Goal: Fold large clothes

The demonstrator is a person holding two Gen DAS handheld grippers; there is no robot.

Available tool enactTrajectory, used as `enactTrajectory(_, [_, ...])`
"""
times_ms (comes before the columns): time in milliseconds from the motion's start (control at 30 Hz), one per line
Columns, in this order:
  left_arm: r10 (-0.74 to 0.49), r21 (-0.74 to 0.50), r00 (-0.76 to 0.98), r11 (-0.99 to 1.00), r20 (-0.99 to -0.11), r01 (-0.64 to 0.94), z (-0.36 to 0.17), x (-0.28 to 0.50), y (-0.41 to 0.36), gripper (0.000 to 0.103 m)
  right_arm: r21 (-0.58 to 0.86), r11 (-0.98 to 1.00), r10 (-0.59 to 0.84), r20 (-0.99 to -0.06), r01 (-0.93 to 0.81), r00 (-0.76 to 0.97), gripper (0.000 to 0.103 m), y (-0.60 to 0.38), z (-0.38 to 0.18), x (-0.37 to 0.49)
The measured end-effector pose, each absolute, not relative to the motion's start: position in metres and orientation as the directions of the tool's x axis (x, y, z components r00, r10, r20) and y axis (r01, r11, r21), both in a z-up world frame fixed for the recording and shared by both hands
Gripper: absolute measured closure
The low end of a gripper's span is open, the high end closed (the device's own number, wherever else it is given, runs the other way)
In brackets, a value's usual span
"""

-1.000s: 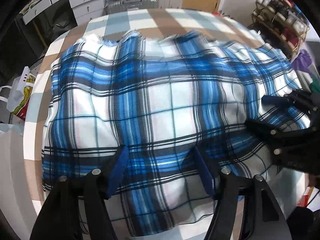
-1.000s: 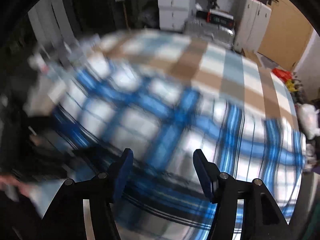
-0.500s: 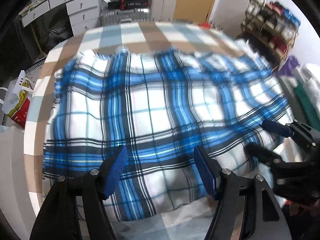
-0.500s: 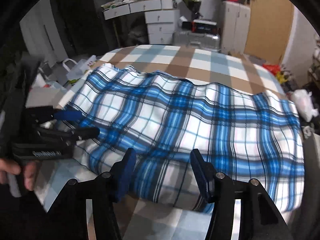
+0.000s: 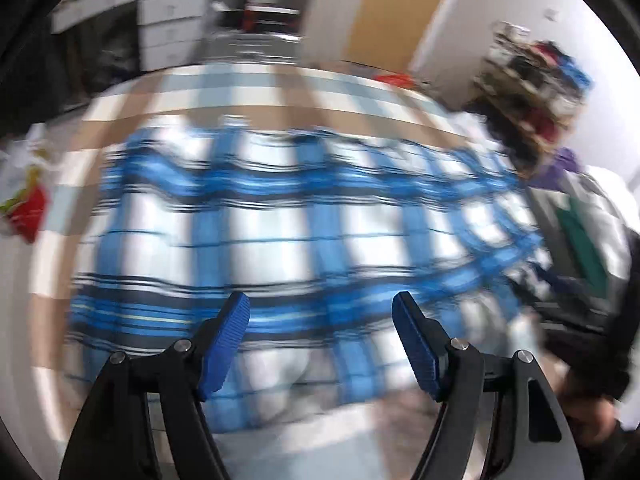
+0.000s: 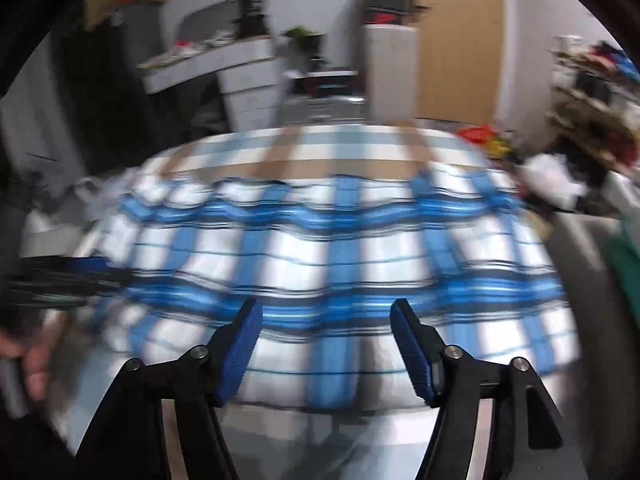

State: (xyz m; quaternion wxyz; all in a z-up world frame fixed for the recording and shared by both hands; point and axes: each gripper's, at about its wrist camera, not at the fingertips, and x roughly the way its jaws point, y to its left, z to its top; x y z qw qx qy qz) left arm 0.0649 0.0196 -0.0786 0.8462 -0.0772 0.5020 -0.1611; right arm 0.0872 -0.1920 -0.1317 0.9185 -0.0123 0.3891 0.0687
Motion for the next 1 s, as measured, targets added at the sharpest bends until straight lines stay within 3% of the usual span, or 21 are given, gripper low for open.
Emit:
enactTrajectory(67, [-0.324,-0.247,0.413,0.942,-0.851,0.229,-0.089,0.071,0.001,0.033,-0.001,0.991,0.082,-0.784,-0.133,0.616,0.036,-0.193,-0.155,0.103])
enactTrajectory(133, [-0.204,-0.119,0.365,0.963,-0.909,0.243,-0.114,0.083,-0.018,0.033,-0.068,0.986,0.031,-0.825,-0.154,0.564,0.036,-0.191,-0.177,0.111])
enactTrajectory(167, [-0.160,-0.074,0.353,0.966,-0.922,0.246,-0.125,0.087,-0.024,0.029,-0.075,0.984,0.030,-0.822,-0.161,0.569,0.036,-0.191,-0.181,0.113])
enactTrajectory(200, [-0.151,-0.057,0.378,0.967,-0.913,0.249,-0.124,0.087,-0.025,0.025,-0.076,0.985,0.024,-0.823,-0.152,0.567,0.028,-0.194,-0.181,0.116])
enactTrajectory(267, [-0.112,-0.013,0.393,0.969,-0.913,0.248,-0.122,0.089,-0.030,0.021,-0.053,0.989,0.030,-0.843,-0.138,0.538,0.028,-0.200,-0.182,0.121])
enactTrajectory(367, [-0.100,-0.017,0.379,0.976,-0.920,0.217,-0.112,0.095,-0.027,0.022,-0.056,0.990,0.031,-0.816,-0.132,0.577,0.030,-0.210,-0.170,0.114])
enactTrajectory(467, [-0.239,-0.154,0.442,0.963,-0.864,0.220,-0.088,0.099,-0.023,0.022,-0.052,0.994,0.022,-0.752,-0.093,0.659,0.028,-0.221,-0.151,0.107])
enactTrajectory(533, [-0.281,-0.183,0.449,0.951,-0.848,0.249,-0.080,0.119,-0.032,0.022,-0.016,0.998,0.031,-0.756,-0.066,0.654,0.028,-0.231,-0.151,0.114])
enactTrajectory(667, [-0.230,-0.183,0.341,0.969,-0.911,0.165,-0.112,0.154,-0.045,0.022,0.041,0.998,0.058,-0.825,-0.043,0.563,0.028,-0.237,-0.176,0.138])
enactTrajectory(833, [-0.038,0.035,0.364,0.981,-0.931,0.192,-0.123,0.157,-0.075,0.020,0.011,0.997,0.050,-0.817,-0.070,0.574,0.029,-0.235,-0.174,0.141])
enactTrajectory(1000, [-0.140,-0.091,0.389,0.986,-0.910,0.141,-0.101,0.151,-0.047,0.020,0.083,0.996,0.077,-0.752,-0.021,0.655,0.022,-0.240,-0.136,0.147])
